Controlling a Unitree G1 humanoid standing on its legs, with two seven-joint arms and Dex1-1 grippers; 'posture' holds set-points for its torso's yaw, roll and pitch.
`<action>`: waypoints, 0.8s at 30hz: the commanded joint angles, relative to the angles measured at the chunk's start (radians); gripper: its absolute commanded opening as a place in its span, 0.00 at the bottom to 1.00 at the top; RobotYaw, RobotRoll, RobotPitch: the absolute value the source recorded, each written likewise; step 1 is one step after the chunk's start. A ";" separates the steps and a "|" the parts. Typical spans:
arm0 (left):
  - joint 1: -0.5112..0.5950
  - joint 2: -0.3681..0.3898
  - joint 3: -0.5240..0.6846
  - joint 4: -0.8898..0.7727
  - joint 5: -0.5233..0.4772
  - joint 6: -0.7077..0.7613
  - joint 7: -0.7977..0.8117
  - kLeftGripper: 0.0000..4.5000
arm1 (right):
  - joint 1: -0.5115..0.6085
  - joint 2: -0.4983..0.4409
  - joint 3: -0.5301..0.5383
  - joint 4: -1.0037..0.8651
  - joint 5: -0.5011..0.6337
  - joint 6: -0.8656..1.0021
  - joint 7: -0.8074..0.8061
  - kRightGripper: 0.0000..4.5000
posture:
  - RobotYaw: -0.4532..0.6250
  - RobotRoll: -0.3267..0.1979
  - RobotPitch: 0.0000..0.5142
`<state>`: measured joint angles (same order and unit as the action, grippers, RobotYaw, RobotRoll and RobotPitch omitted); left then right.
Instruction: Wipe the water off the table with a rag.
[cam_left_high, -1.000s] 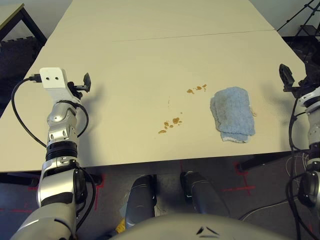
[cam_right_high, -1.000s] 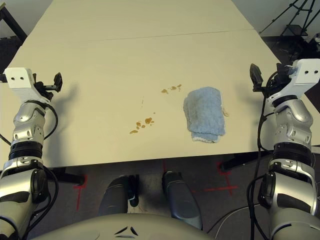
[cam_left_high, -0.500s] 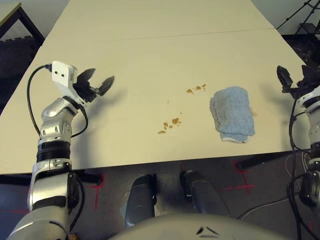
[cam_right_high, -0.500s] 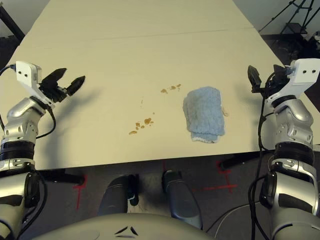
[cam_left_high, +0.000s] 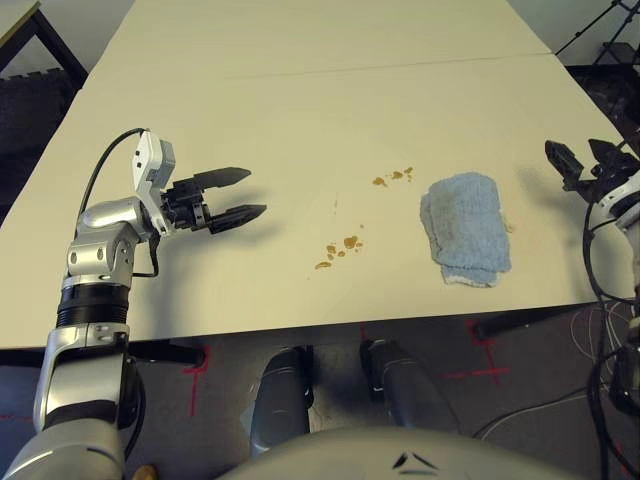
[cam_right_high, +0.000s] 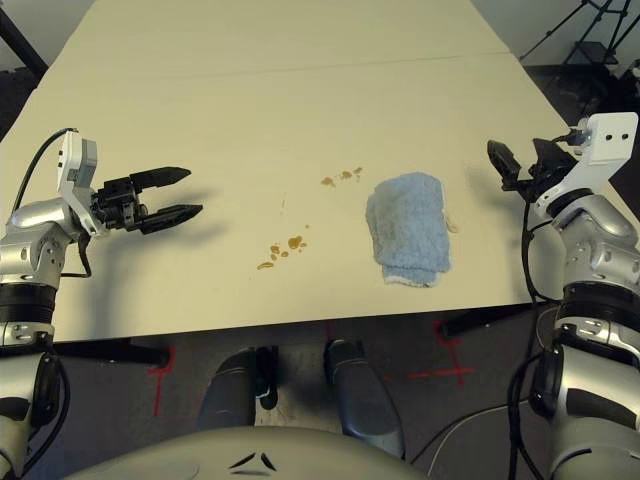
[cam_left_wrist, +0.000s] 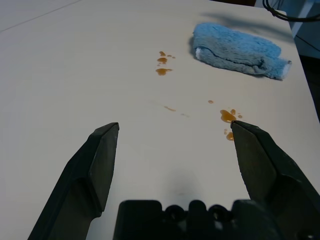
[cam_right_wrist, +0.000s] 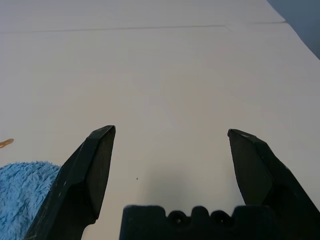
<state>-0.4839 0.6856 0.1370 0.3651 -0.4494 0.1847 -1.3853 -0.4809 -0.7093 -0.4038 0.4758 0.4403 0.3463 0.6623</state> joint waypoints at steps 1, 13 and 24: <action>0.017 -0.008 -0.012 -0.016 -0.002 -0.004 -0.002 1.00 | 0.026 -0.018 0.008 -0.068 0.018 0.082 0.013 0.99 | 0.21 0.62 0.38; 0.042 -0.030 -0.017 -0.026 0.002 -0.011 -0.004 1.00 | 0.060 -0.004 0.003 -0.186 0.022 0.222 -0.021 0.99 | 0.20 0.62 0.37; 0.078 0.007 -0.061 -0.055 0.020 -0.026 -0.064 1.00 | 0.051 0.012 0.002 -0.222 0.040 0.290 -0.050 0.99 | 0.20 0.62 0.39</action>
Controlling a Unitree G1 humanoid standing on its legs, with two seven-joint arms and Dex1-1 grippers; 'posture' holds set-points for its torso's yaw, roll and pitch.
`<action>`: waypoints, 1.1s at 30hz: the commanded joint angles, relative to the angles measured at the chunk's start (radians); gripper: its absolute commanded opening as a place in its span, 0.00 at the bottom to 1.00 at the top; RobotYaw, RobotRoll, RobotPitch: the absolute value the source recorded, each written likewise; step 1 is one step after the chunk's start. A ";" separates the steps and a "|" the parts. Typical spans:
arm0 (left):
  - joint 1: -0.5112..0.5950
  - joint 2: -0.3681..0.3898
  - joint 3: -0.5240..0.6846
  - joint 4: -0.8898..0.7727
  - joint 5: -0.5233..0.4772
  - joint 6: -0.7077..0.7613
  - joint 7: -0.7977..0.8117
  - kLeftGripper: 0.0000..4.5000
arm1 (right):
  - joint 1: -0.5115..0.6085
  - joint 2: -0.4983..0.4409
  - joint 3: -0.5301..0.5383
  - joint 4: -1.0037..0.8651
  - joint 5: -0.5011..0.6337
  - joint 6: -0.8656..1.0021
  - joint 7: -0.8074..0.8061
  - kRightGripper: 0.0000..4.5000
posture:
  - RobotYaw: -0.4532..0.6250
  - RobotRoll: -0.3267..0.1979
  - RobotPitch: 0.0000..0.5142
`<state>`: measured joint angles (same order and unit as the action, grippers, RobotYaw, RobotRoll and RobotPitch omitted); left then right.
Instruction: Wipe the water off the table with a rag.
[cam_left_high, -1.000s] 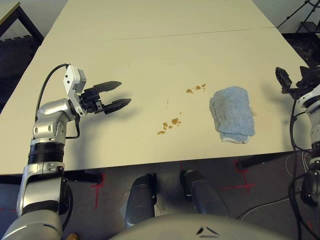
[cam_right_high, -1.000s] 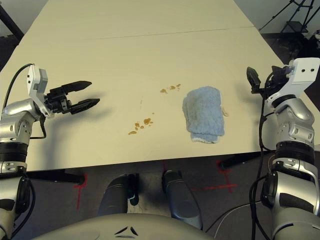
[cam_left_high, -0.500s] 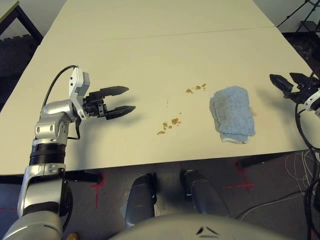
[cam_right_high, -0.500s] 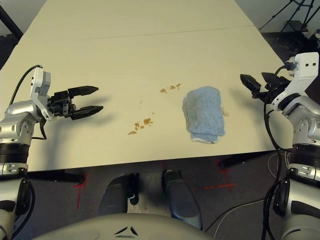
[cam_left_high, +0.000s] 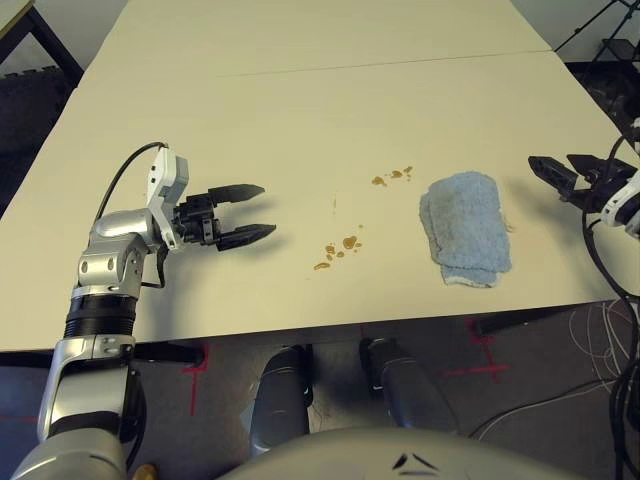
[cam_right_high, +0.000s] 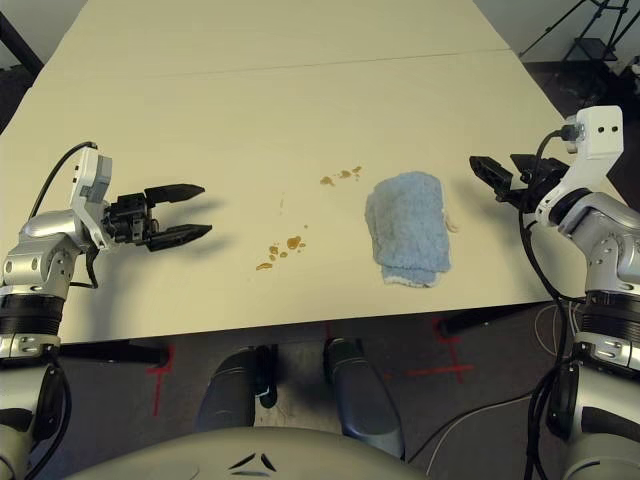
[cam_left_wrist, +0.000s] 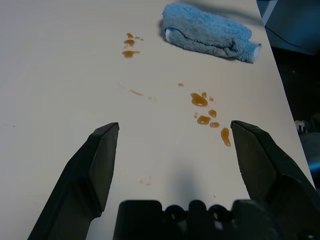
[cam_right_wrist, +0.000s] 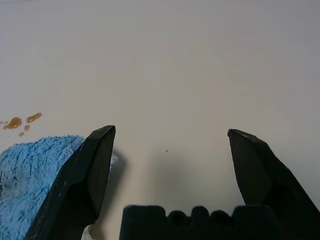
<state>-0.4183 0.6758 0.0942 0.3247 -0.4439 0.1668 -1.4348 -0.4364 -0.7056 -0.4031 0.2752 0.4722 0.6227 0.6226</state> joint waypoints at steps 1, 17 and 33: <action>0.014 0.019 -0.020 -0.018 0.013 -0.003 -0.016 1.00 | 0.007 0.009 0.002 -0.025 0.008 0.017 -0.012 0.99 | 0.20 0.62 0.40; 0.012 0.032 -0.033 -0.025 0.012 -0.001 -0.019 1.00 | 0.083 -0.006 0.033 -0.140 0.076 0.168 0.066 0.99 | 0.21 0.62 0.41; 0.010 0.032 -0.030 -0.034 0.007 0.013 -0.009 1.00 | 0.199 -0.004 0.071 -0.297 0.147 0.317 0.111 0.99 | 0.21 0.62 0.41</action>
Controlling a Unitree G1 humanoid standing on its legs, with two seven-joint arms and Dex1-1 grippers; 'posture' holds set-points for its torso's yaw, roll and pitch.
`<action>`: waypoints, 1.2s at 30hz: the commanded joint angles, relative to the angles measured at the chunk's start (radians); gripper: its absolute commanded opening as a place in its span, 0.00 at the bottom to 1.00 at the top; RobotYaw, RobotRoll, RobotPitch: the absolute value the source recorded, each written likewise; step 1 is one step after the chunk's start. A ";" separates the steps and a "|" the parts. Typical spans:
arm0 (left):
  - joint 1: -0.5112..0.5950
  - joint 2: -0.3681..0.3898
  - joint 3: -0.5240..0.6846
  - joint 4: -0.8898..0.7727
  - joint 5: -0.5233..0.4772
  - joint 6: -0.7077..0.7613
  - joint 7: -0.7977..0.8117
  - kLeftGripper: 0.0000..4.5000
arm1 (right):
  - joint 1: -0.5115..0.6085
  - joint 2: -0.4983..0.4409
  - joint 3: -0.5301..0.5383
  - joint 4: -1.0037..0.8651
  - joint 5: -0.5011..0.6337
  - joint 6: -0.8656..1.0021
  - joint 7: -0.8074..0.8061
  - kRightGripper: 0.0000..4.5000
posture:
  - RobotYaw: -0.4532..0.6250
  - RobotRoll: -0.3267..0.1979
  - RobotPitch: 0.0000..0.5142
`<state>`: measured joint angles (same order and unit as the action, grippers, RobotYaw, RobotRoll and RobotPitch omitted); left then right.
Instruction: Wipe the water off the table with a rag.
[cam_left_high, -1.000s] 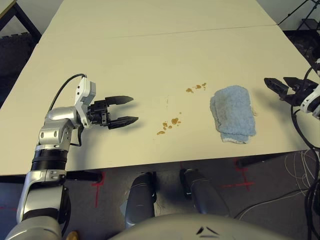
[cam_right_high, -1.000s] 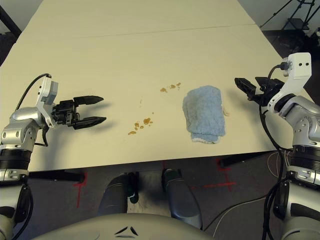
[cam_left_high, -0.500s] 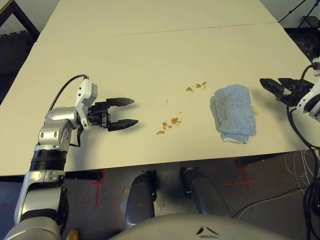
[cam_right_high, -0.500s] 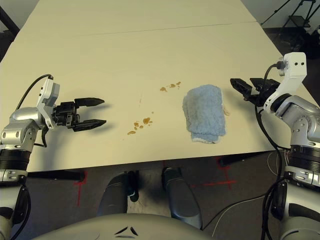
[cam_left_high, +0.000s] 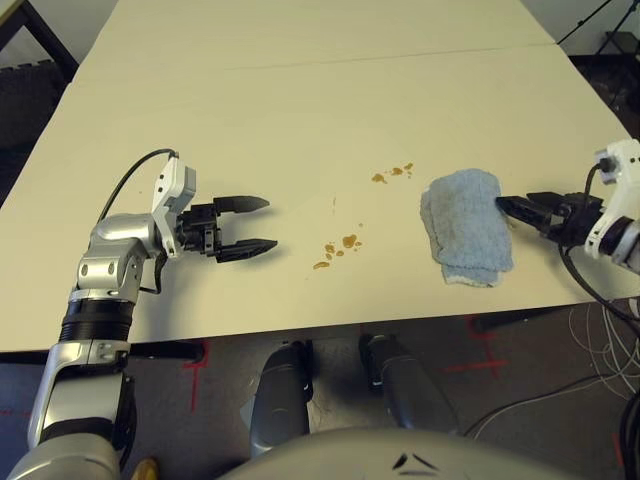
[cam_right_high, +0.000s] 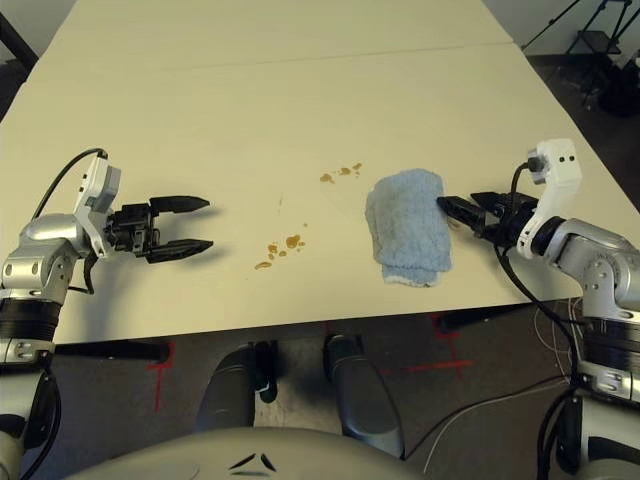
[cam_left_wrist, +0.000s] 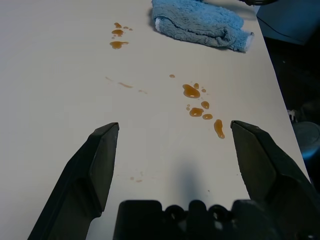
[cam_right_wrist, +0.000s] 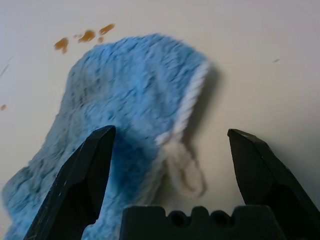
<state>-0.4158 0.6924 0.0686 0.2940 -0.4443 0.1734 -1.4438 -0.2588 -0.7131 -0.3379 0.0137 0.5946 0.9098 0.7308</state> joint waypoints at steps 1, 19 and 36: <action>0.006 0.015 -0.004 -0.002 0.008 0.006 0.000 1.00 | 0.025 0.005 0.006 -0.040 0.027 0.034 0.002 0.99 | 0.21 0.62 0.41; -0.012 0.018 -0.007 0.016 0.012 0.004 -0.007 1.00 | 0.078 0.095 0.154 -0.096 -0.046 -0.027 -0.054 0.99 | 0.21 0.62 0.41; -0.023 0.023 -0.009 0.038 0.015 -0.006 -0.016 1.00 | 0.070 0.095 0.210 -0.147 -0.117 -0.144 -0.060 0.03 | 0.21 0.62 0.41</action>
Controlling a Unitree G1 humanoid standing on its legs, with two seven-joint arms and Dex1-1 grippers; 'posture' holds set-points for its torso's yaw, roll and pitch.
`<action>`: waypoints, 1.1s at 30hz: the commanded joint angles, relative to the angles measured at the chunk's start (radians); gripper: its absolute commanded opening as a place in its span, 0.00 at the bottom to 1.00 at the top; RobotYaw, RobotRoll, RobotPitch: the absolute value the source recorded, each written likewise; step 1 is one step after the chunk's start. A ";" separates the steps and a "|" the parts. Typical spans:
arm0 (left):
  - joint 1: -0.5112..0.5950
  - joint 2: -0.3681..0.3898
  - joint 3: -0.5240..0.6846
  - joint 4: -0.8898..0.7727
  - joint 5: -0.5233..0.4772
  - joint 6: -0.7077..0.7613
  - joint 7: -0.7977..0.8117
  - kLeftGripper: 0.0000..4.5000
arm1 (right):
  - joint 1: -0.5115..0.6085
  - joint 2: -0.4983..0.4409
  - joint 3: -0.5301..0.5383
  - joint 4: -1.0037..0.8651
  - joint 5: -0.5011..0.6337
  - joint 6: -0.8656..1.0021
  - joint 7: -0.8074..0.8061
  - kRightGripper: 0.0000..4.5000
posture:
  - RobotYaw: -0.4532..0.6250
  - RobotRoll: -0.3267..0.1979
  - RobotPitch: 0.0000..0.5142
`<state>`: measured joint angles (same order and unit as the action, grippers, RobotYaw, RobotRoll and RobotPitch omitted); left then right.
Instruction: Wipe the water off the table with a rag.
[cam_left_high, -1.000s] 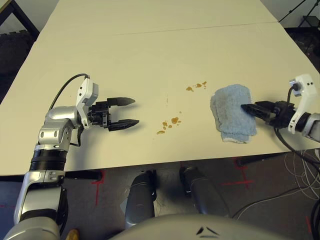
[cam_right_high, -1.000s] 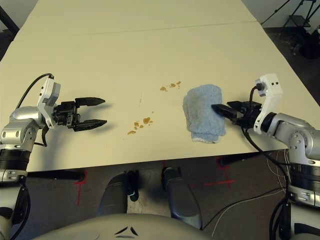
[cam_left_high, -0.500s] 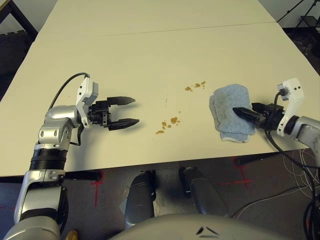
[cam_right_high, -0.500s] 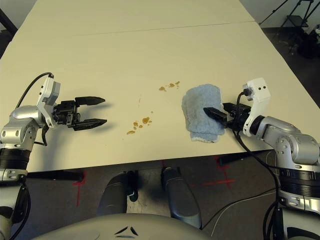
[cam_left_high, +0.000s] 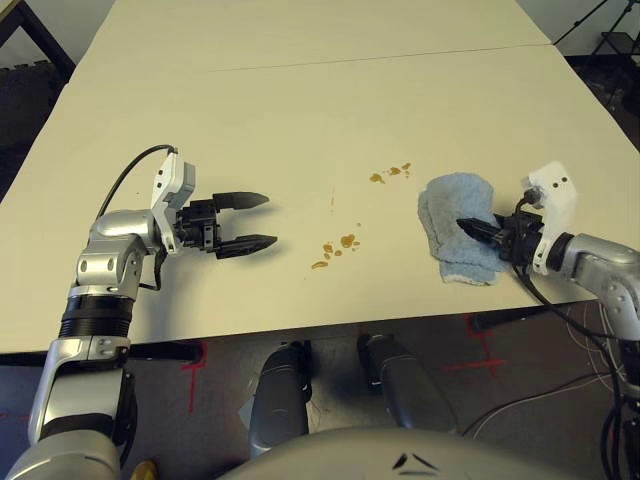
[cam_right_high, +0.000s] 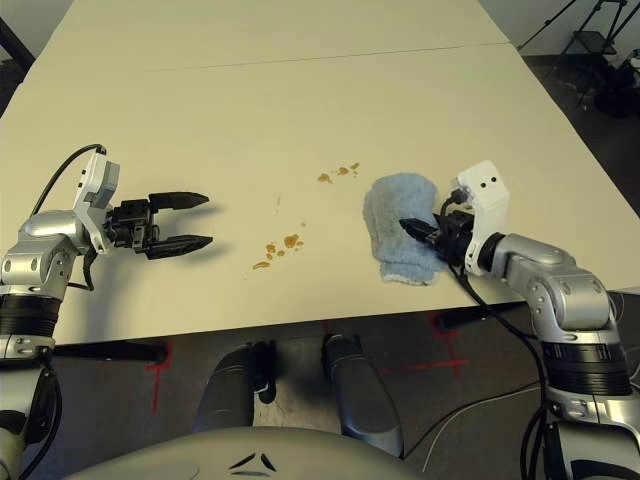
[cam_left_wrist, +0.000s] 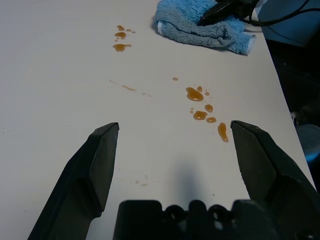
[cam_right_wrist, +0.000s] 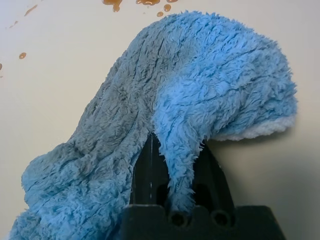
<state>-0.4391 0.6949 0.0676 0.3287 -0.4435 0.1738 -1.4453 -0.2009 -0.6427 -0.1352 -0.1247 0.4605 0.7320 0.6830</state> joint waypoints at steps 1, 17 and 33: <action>0.002 0.023 -0.008 0.002 0.014 -0.005 -0.018 1.00 | 0.006 0.032 -0.004 -0.018 0.032 0.045 -0.017 0.03 | 0.21 0.62 0.41; 0.008 0.034 -0.010 0.005 0.014 -0.009 -0.027 1.00 | -0.127 0.172 -0.076 -0.273 0.408 0.495 -0.153 0.03 | 0.23 0.62 0.39; 0.004 0.039 -0.017 0.017 0.022 -0.015 -0.037 1.00 | -0.089 0.211 0.042 -0.292 0.371 0.493 -0.285 0.03 | 0.22 0.62 0.41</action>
<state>-0.4392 0.7199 0.0606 0.3314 -0.4371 0.1677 -1.4676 -0.3029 -0.4346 -0.1186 -0.4200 0.8512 1.2460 0.4080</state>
